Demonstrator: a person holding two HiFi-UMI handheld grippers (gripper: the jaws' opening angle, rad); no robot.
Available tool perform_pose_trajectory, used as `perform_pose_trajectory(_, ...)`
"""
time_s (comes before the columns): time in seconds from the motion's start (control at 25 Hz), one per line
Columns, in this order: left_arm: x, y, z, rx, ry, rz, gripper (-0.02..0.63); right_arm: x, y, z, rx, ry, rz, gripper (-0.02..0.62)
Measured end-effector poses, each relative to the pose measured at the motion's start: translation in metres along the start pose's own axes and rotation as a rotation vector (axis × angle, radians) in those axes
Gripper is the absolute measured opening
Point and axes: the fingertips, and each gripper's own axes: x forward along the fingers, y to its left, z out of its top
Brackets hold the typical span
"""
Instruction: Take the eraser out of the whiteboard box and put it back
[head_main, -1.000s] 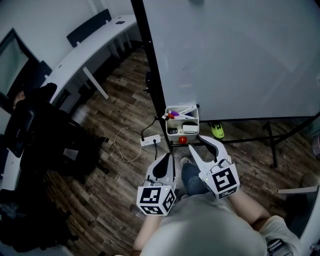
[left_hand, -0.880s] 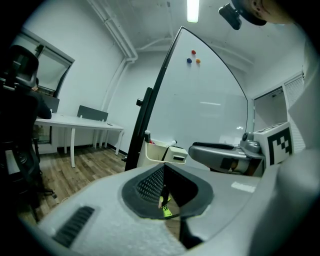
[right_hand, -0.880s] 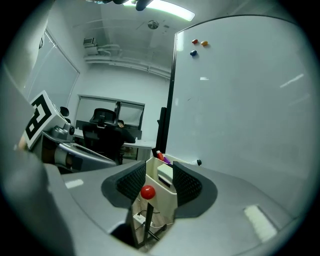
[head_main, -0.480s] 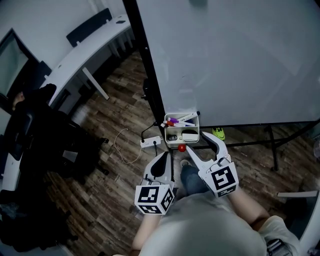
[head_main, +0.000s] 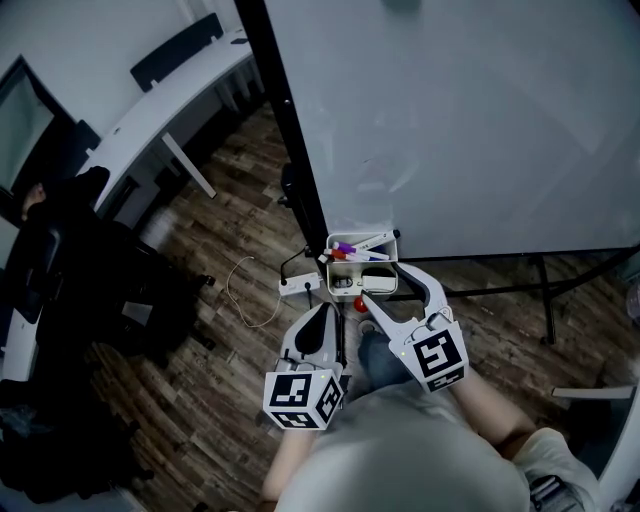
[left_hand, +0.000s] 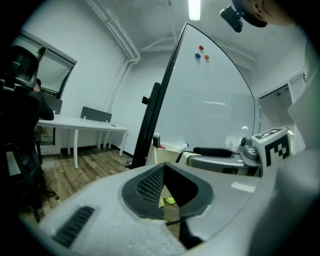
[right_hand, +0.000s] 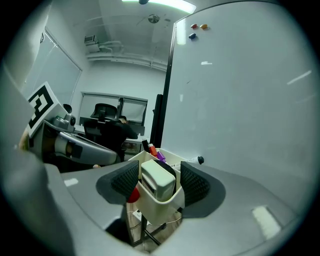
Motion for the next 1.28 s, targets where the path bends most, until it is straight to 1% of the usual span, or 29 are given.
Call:
perform_pose_trajectory(0.24, 0.003, 0.006, -0.001, -0.006, 0.006, 0.016, 0.003, 0.009, 0.001, -0.004, -0.004, 0.006, 0.017, 0.268)
perform_pose_trajectory(0.32, 0.003, 0.006, -0.002, -0.006, 0.007, 0.018, 0.003, 0.01, 0.002, -0.004, -0.021, 0.003, 0.019, 0.262)
perform_pose_trajectory(0.6, 0.002, 0.008, -0.002, -0.006, 0.007, 0.024, 0.003, 0.012, 0.003, -0.004, -0.009, -0.008, 0.019, 0.232)
perform_pose_trajectory(0.72, 0.0, 0.007, -0.003, -0.005, 0.009, 0.026, 0.003, 0.012, 0.002, -0.005, -0.019, -0.014, 0.021, 0.229)
perform_pose_trajectory(0.92, -0.003, 0.006, -0.002, 0.0, 0.01, 0.027, 0.003, 0.012, 0.002, -0.004, -0.001, -0.013, 0.016, 0.221)
perform_pose_trajectory(1.28, -0.011, 0.006, -0.004, -0.001, 0.011, 0.034, 0.003, 0.01, 0.003, -0.001, -0.002, -0.017, 0.007, 0.218)
